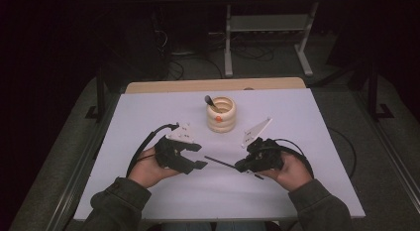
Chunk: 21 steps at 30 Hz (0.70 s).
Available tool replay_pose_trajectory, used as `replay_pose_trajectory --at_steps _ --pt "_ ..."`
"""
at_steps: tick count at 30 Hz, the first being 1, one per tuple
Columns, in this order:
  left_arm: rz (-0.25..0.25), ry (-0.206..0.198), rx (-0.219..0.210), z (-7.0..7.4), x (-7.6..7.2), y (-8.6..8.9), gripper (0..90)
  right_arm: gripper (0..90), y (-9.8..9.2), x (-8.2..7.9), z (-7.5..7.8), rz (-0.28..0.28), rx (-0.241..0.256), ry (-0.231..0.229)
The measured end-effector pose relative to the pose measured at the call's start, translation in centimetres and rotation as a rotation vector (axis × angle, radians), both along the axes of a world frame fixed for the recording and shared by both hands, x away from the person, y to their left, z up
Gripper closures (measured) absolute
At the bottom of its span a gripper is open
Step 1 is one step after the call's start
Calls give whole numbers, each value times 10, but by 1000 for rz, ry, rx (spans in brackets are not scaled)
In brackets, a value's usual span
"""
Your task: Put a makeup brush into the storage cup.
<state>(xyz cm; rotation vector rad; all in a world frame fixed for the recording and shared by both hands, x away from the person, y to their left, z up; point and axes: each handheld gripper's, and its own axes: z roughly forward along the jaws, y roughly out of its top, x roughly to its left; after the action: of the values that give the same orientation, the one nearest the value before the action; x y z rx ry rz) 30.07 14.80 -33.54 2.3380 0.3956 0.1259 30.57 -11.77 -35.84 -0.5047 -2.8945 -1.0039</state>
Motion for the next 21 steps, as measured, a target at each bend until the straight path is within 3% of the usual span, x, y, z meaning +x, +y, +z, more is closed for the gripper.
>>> replay_pose_trajectory --at_steps 3,10,13,18,21 --pt "-31 9 13 -1 -2 -4 431 853 11 -2 -3 42 -10 0" --pt "-85 52 48 -7 -3 -14 442 853 24 -4 -5 79 -7 7" --pt "-128 45 91 -11 -4 -20 486 852 32 -7 -5 105 -10 16" --pt "-159 36 120 -15 -8 -24 553 853 36 -8 -4 131 -3 16" --pt "-186 50 144 -16 -10 -27 593 853 39 -10 -5 150 -2 23"
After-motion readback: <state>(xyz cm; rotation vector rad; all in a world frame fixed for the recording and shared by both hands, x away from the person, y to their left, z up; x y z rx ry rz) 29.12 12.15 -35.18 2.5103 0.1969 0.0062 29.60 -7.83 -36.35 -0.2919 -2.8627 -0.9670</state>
